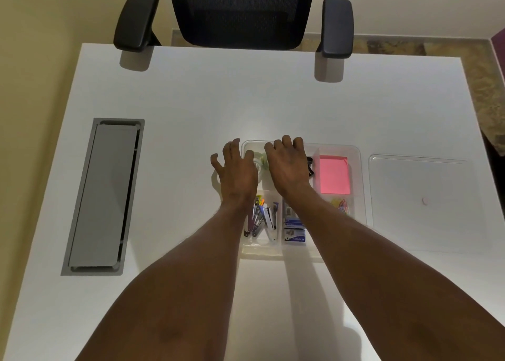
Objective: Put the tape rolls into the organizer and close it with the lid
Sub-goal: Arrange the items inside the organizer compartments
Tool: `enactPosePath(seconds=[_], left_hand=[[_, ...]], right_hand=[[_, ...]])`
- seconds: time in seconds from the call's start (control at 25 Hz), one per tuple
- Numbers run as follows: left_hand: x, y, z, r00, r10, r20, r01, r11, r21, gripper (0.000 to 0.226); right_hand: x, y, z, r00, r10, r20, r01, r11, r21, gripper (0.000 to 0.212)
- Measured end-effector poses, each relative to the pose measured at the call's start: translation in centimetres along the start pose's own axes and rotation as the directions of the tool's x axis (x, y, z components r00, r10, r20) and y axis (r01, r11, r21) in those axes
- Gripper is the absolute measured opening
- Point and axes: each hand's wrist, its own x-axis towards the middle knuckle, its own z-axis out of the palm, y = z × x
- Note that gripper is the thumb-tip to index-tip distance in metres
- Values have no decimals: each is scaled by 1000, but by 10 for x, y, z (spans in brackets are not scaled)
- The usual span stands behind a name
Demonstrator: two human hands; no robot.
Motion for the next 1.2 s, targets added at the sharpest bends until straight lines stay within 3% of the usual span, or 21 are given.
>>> enactPosePath(seconds=[0.2, 0.36, 0.56, 1.04, 1.2], left_hand=[[16, 8, -1, 999, 48, -11, -48, 998, 28, 39], [18, 5, 2, 998, 49, 36, -51, 997, 56, 39], [17, 7, -1, 997, 32, 74, -35, 998, 46, 42], [2, 0, -1, 989, 41, 143, -44, 999, 12, 37], [-1, 8, 3, 986, 5, 166, -6, 1000, 6, 39]], right_hand=[[-2, 10, 8, 998, 20, -64, -21, 1000, -8, 14], [-13, 14, 16, 995, -23, -94, 25, 1000, 17, 30], [-11, 15, 10, 999, 5, -43, -4, 1000, 12, 36], [-13, 14, 8, 997, 43, -63, -42, 999, 24, 19], [-16, 20, 11, 998, -17, -53, 17, 1000, 4, 21]])
